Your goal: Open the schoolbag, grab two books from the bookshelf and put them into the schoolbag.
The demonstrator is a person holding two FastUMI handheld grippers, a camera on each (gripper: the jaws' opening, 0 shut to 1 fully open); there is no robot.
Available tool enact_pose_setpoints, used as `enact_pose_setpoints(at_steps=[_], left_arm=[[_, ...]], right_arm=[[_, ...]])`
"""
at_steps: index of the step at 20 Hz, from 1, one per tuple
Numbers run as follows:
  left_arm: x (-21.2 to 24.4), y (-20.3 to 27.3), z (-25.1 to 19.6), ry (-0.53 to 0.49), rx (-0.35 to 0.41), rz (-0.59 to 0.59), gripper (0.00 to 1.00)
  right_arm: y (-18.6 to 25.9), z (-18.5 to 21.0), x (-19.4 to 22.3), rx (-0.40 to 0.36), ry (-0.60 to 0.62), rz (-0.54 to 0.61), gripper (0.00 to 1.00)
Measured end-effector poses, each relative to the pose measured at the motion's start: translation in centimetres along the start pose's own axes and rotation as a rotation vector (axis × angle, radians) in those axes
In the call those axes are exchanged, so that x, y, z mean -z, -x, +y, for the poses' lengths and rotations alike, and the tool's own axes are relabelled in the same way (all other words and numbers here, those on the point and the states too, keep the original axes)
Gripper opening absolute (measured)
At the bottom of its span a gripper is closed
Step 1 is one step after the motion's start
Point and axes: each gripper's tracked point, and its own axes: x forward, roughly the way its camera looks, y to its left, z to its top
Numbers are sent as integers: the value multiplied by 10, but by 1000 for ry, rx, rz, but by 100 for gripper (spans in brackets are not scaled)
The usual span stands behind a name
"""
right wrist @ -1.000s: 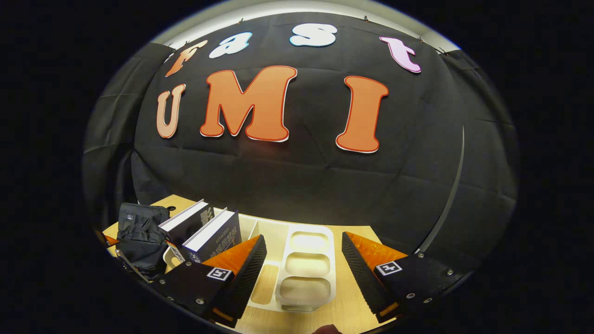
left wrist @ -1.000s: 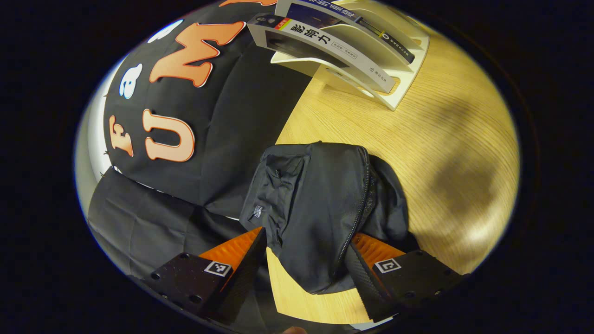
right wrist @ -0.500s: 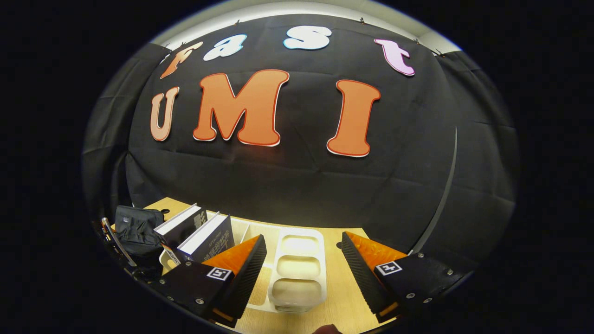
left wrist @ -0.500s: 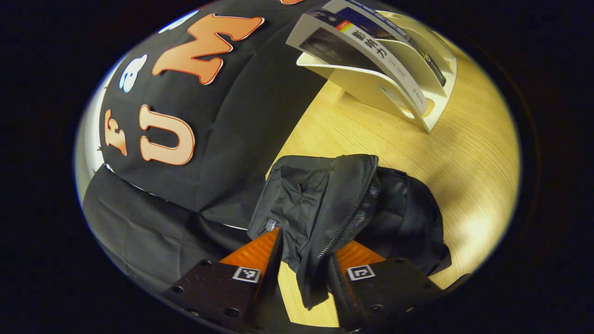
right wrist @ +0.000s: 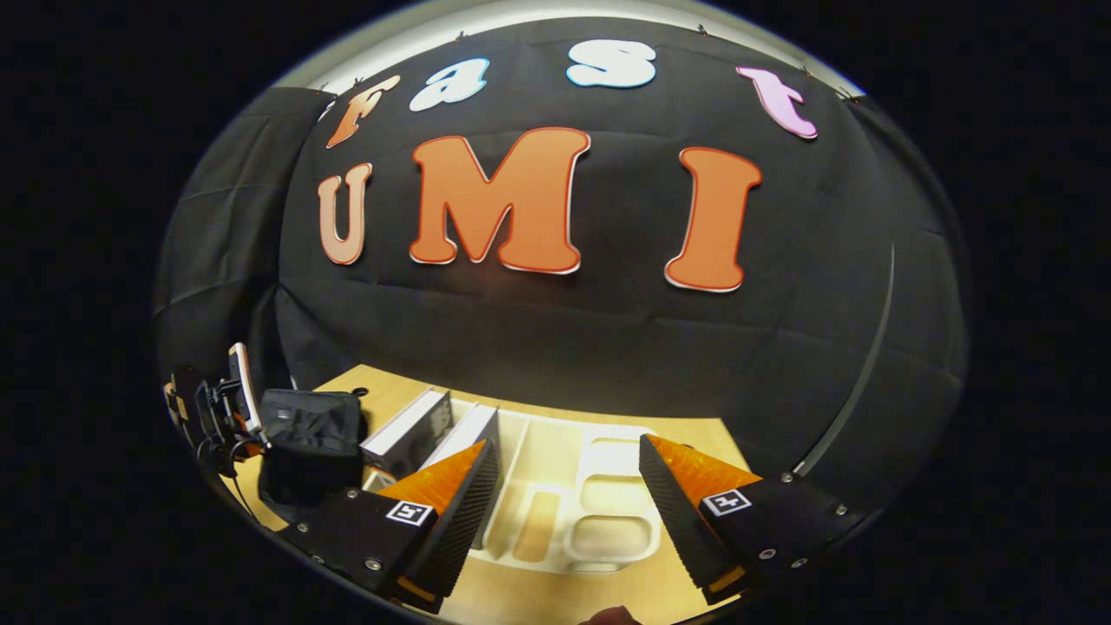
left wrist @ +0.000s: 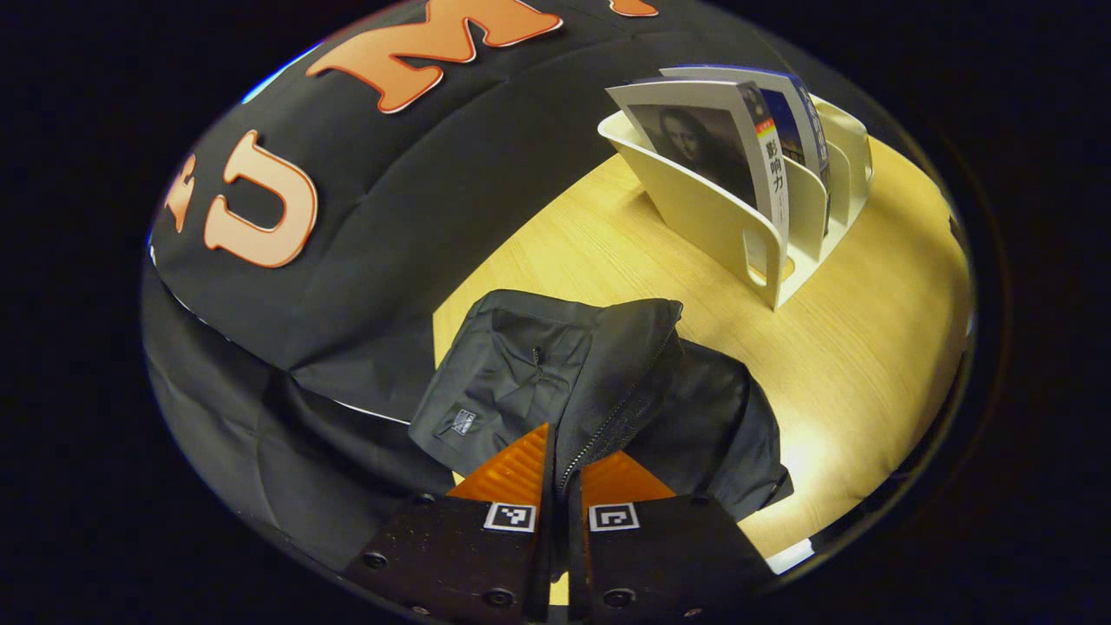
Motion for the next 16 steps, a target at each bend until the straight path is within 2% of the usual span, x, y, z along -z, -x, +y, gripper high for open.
enact_pose_setpoints(at_steps=[3,7,9,12,14,16], left_arm=[[-2,5,3,37,118,11,6],[-9,10,25,41,205,8,6],[-11,15,39,31,250,12,6],[-13,16,55,-64,298,24,6],[-17,12,58,-102,321,41,6],[-21,12,61,-140,350,37,6]], right_arm=[[-2,35,1,-54,32,58,96],[-7,70,-1,-97,7,147,97],[-12,80,-6,-92,2,179,97],[-19,94,-12,-90,21,232,97],[-27,111,-9,-113,17,274,97],[-33,121,-10,-105,1,309,97]])
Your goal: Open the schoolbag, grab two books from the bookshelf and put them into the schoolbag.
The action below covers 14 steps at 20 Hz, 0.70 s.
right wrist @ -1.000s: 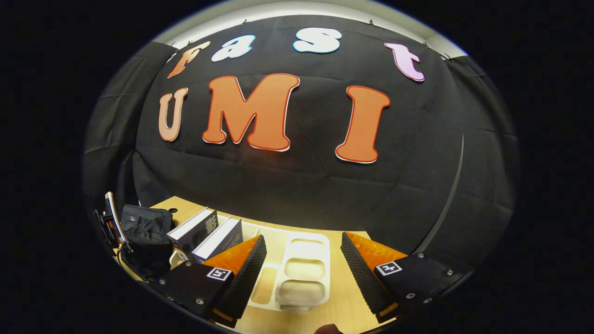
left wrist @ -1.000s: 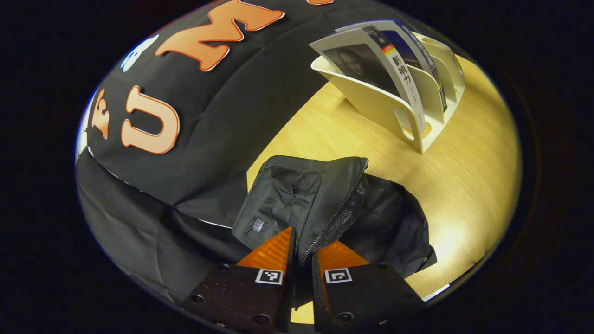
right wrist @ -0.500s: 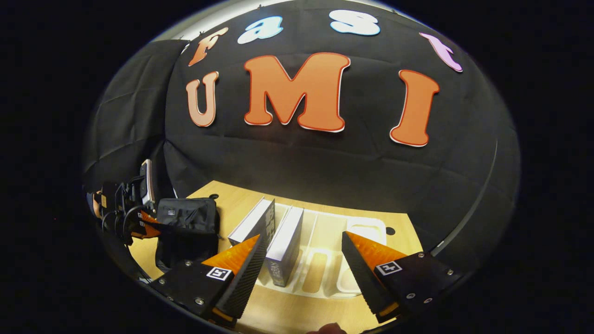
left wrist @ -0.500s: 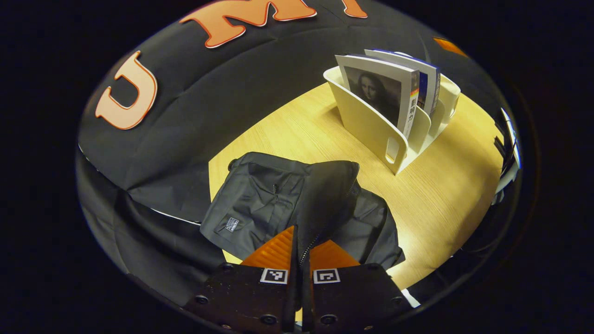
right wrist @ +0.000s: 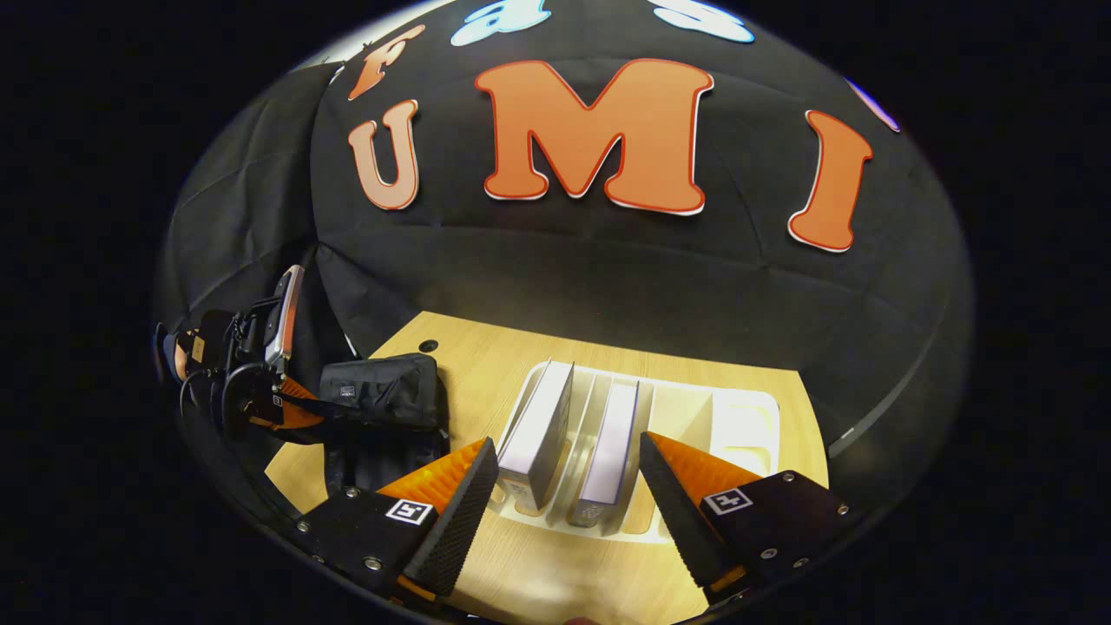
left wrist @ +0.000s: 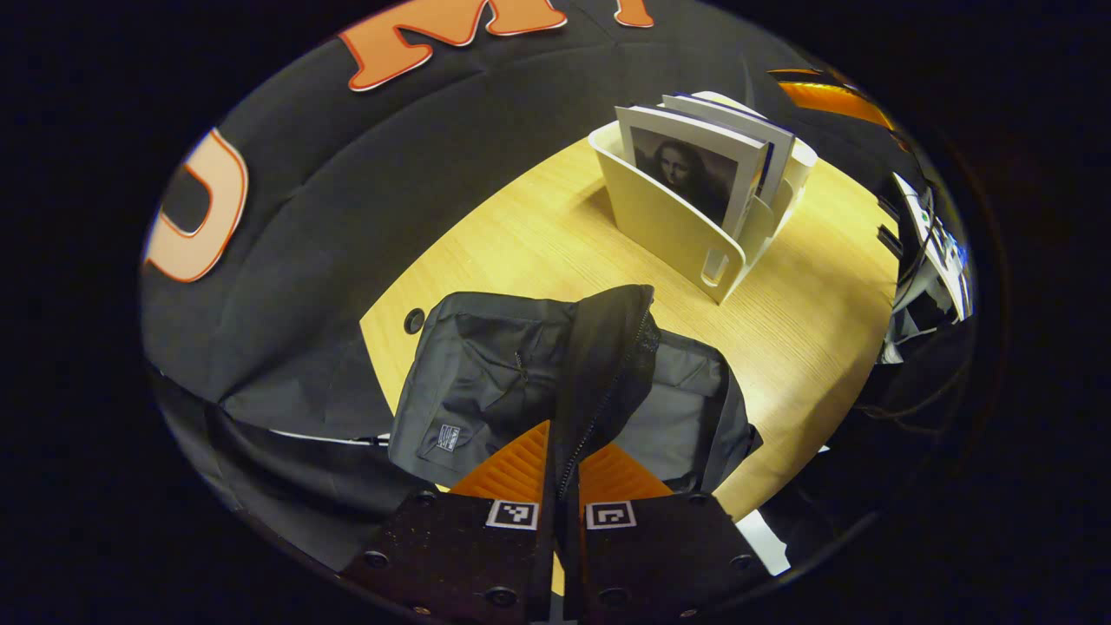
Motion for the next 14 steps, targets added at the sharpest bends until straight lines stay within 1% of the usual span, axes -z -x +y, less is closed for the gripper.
enact_pose_setpoints(at_steps=[2,4,5,6,8,10,11,14], left_arm=[[-3,4,2,-22,36,4,6],[-8,5,15,-89,38,1,6],[-8,7,18,-102,46,9,6],[-10,8,20,-112,61,12,6],[-13,13,25,-126,92,14,6],[-18,16,37,-142,88,8,6],[-22,18,44,-155,81,-1,6],[-25,22,51,-164,90,-13,6]], right_arm=[[-9,11,-4,4,-12,32,97],[-14,15,-8,19,8,84,97],[-17,16,-12,27,-1,110,97],[-20,21,-14,21,-28,143,97],[-28,35,-18,-19,-104,205,97],[-40,50,-16,-64,-138,283,97],[-46,49,-14,-59,-134,316,97],[-67,37,-9,0,-133,406,97]])
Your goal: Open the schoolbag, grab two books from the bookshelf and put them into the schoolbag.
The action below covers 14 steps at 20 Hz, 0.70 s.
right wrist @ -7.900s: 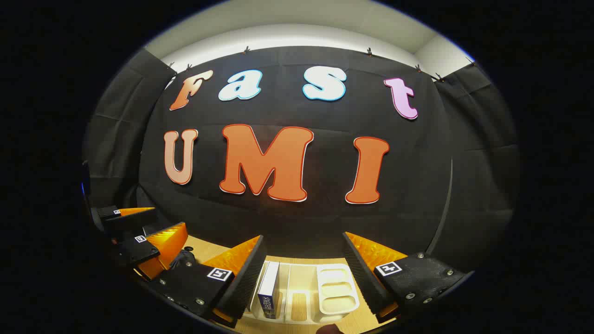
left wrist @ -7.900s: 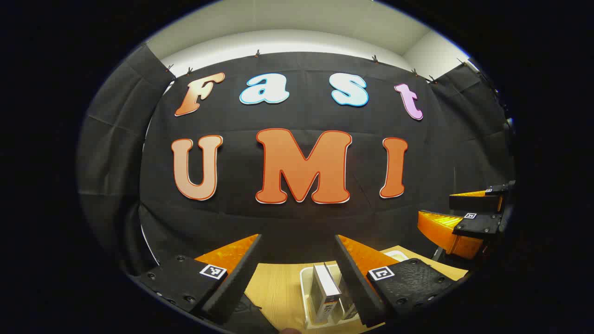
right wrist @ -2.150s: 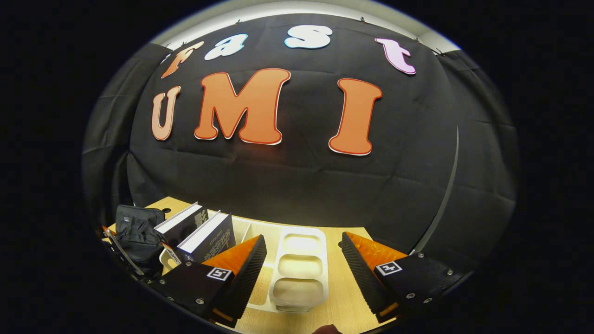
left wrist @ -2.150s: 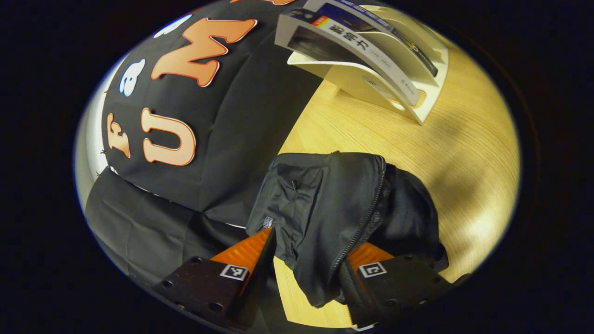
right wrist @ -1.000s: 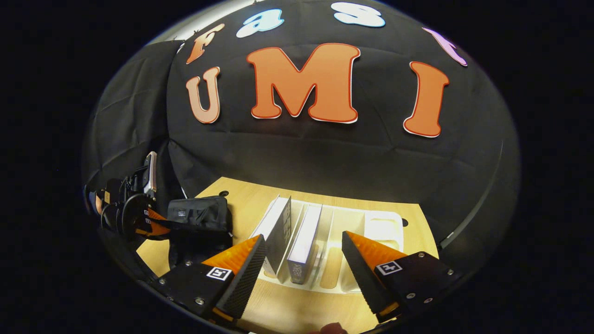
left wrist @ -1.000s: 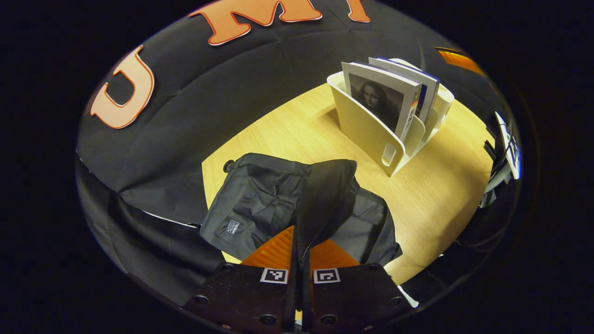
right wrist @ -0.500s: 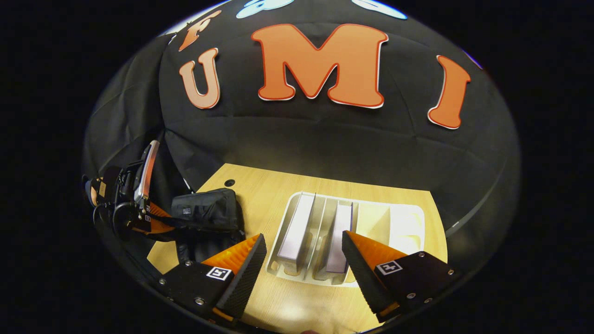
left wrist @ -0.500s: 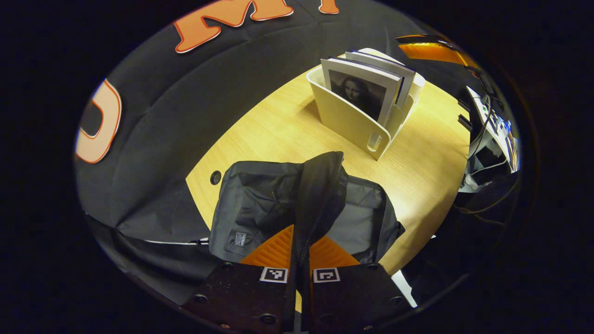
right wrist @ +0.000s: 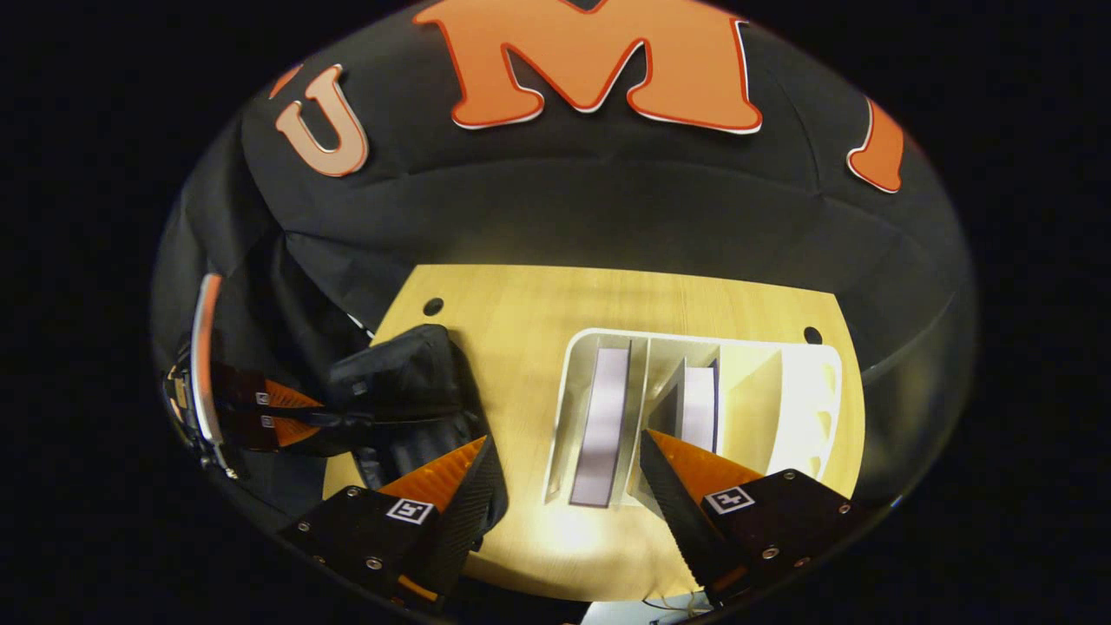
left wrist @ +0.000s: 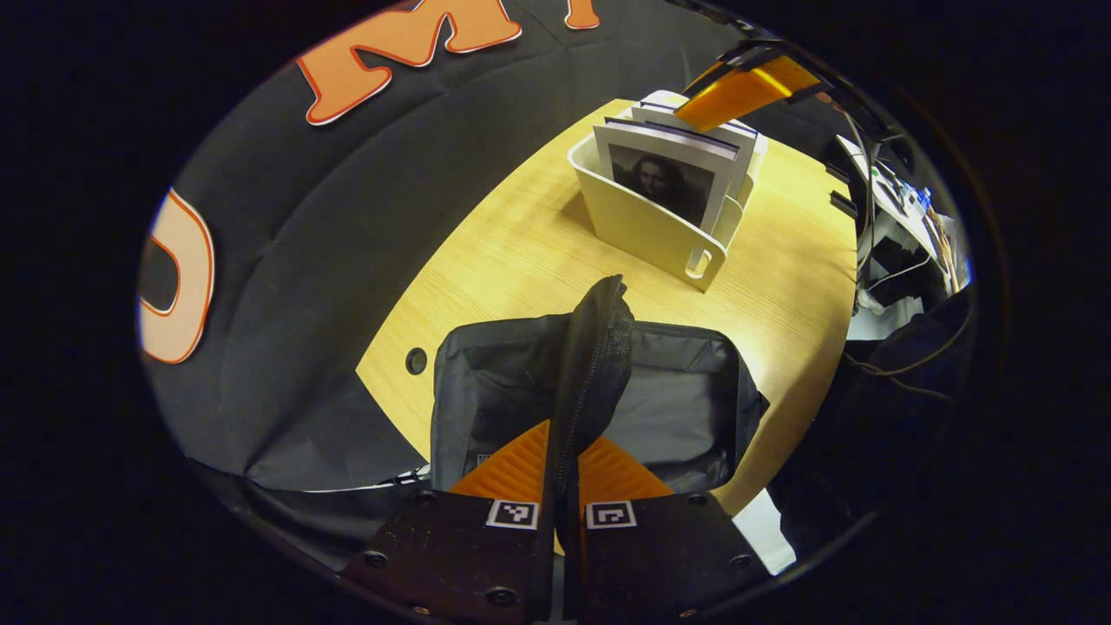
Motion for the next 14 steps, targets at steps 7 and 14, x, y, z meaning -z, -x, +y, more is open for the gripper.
enact_pose_setpoints(at_steps=[7,14], left_arm=[[-4,-8,4,10,21,27,6],[-7,-10,1,1,40,43,6]], right_arm=[[-41,-3,15,43,-84,241,92],[-83,-22,21,158,-128,351,61]])
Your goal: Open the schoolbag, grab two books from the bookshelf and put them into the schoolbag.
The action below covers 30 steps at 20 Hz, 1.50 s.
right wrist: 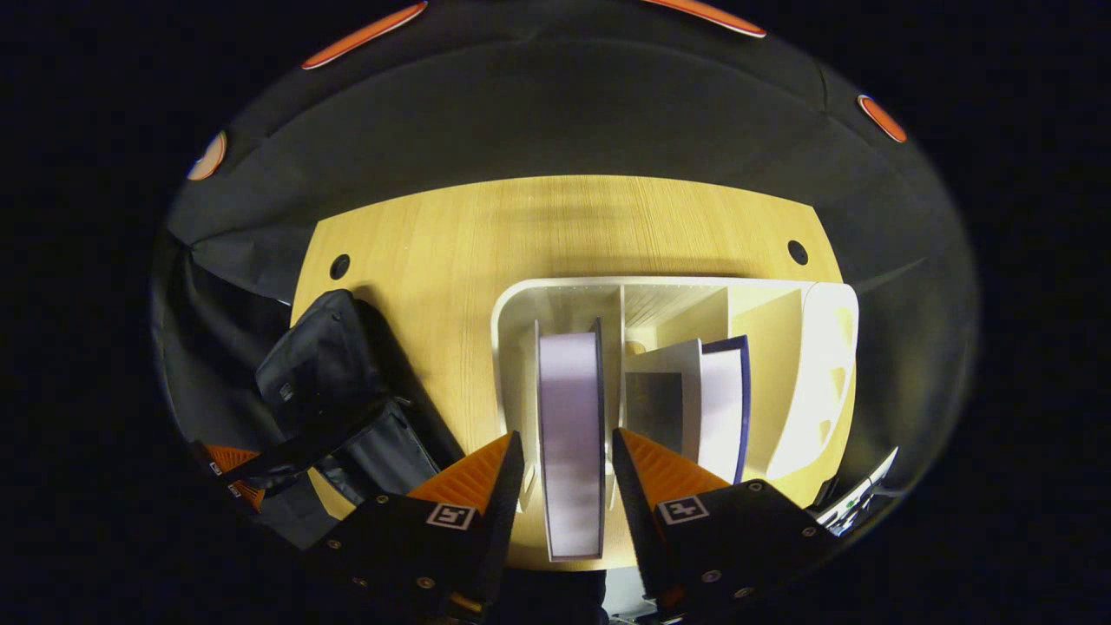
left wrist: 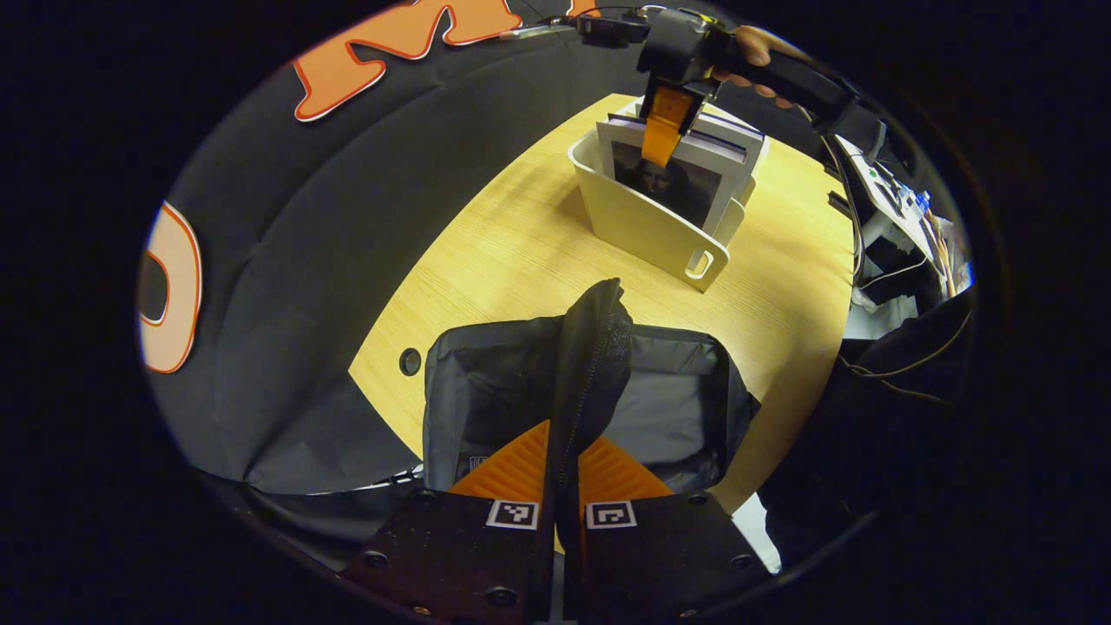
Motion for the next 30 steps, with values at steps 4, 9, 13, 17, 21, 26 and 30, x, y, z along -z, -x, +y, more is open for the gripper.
enact_pose_setpoints(at_steps=[4,9,13,17,21,26,30], left_arm=[[-3,-2,1,19,0,11,6],[-5,-1,-3,32,-1,12,5],[-10,1,-6,28,-7,21,5],[-8,1,-10,61,2,15,5],[-11,2,-13,100,9,-12,5],[-8,7,-16,152,3,-21,5],[-9,9,-15,185,0,-19,4]], right_arm=[[-9,1,2,17,-27,26,31],[3,-3,2,9,-23,18,33],[44,-12,4,-68,-36,-34,31],[87,-23,16,-134,-29,-125,31],[129,-32,29,-183,-40,-193,31],[168,-33,44,-259,-25,-252,31],[186,-30,53,-334,-33,-308,31]])
